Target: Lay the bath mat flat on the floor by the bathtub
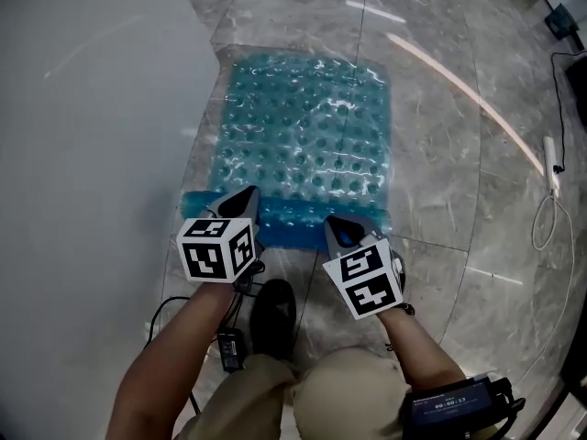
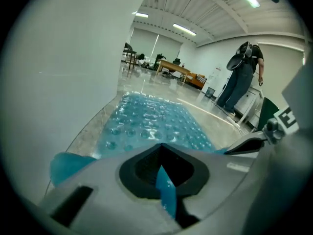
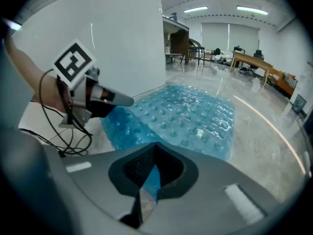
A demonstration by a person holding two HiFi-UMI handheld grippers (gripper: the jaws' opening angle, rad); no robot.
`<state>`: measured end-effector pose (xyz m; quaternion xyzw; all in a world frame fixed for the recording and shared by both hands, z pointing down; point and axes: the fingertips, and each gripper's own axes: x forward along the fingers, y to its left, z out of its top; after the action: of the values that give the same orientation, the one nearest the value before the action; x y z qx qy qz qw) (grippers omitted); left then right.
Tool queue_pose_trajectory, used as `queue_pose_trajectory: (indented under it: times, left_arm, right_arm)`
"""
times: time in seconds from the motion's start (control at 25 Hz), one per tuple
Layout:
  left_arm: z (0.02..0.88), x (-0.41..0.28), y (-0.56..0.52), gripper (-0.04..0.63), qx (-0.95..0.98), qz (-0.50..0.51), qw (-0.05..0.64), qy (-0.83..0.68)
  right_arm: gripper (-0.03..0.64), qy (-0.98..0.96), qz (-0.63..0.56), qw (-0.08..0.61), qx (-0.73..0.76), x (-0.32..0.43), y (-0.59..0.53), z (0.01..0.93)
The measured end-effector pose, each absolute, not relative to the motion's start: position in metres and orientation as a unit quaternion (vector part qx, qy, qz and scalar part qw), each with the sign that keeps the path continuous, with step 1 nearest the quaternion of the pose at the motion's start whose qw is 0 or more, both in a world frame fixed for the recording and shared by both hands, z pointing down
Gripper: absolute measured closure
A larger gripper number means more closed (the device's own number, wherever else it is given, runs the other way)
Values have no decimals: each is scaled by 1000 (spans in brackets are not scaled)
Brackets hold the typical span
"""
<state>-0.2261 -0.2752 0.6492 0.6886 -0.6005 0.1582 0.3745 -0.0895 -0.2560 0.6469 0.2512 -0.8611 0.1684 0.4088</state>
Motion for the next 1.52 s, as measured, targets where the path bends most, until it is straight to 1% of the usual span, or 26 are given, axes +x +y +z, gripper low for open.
queue_pose_trajectory:
  times: [0.16, 0.28, 0.36, 0.48, 0.64, 0.8, 0.88, 0.96, 1.12, 1.4, 1.52]
  left_arm:
    - [670, -220, -245, 589, 684, 192, 389, -587]
    - [667, -212, -221, 588, 684, 196, 400, -577]
    - [656, -209, -201, 588, 690, 170, 410, -572]
    - [620, -214, -169, 588, 695, 94, 420, -577]
    - [573, -245, -109, 588, 680, 33, 418, -601]
    - [585, -258, -57, 588, 640, 2, 479, -601]
    - [598, -250, -58, 588, 643, 1, 491, -588]
    - [605, -241, -74, 588, 665, 14, 476, -576]
    - [609, -233, -113, 588, 707, 39, 415, -571]
    - [619, -225, -115, 588, 709, 92, 361, -599]
    - [619, -219, -126, 588, 719, 107, 342, -595]
  right_arm:
    - [611, -872, 181, 380, 251, -94, -259, 629]
    - [610, -868, 181, 383, 259, -103, -272, 632]
    - [609, -860, 176, 406, 253, -111, -265, 649]
    - [609, -847, 161, 441, 250, -109, -253, 677]
    - [609, -849, 139, 434, 266, -105, -249, 678]
    - [609, -844, 141, 437, 277, -111, -242, 675]
    - [609, -841, 145, 436, 286, -110, -242, 675]
    - [609, -841, 136, 433, 296, -109, -244, 675]
    - [610, -836, 103, 430, 325, -108, -241, 672]
    - [611, -853, 117, 390, 327, -94, -165, 659]
    - [611, -853, 111, 392, 326, -86, -139, 657]
